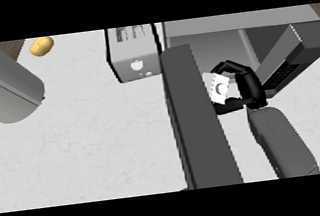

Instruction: Pick up the milk, place it into the microwave and close the microwave

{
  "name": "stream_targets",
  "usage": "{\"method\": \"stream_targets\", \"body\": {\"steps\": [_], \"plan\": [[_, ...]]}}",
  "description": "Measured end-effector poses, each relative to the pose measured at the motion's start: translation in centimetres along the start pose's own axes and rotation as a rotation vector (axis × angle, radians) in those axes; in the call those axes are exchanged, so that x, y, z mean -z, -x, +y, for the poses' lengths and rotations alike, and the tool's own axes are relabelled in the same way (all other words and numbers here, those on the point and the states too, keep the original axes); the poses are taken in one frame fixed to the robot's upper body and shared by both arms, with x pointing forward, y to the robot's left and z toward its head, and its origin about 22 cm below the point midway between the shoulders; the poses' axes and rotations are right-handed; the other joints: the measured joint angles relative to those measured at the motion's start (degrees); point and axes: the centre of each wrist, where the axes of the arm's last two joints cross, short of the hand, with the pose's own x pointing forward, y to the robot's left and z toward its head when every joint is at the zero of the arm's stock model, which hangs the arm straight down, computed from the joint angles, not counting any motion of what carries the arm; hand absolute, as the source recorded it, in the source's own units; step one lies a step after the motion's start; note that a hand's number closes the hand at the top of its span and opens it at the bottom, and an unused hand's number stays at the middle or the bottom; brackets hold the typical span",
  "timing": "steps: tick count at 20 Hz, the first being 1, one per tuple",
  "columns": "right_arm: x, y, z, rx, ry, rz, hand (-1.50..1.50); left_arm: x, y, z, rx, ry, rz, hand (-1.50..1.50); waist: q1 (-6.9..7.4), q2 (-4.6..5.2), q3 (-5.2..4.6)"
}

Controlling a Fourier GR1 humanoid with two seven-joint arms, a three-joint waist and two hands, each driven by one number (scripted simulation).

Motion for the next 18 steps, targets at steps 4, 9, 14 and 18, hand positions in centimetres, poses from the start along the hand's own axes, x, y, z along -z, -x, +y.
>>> {"method": "stream_targets", "body": {"steps": [4,9,14,18], "plan": [[3.0,-0.9,0.2,-0.107,-0.019,0.015,1.50,-0.2,0.3,0.1,-0.007,0.006,-0.010,-1.50,0.28,0.14,0.02],[5.9,-1.2,0.2,-0.231,-0.043,0.036,1.50,0.4,0.2,0.2,-0.015,0.017,-0.018,-1.50,0.67,0.35,0.00],[7.8,-1.4,-0.4,-0.330,0.005,0.059,1.50,0.7,0.9,0.2,-0.028,0.037,-0.023,-1.50,1.91,0.90,0.04],[9.2,-1.8,0.3,-0.372,0.064,0.074,1.50,1.3,1.3,0.0,-0.036,0.053,-0.029,-1.50,3.15,1.54,0.10]]}}
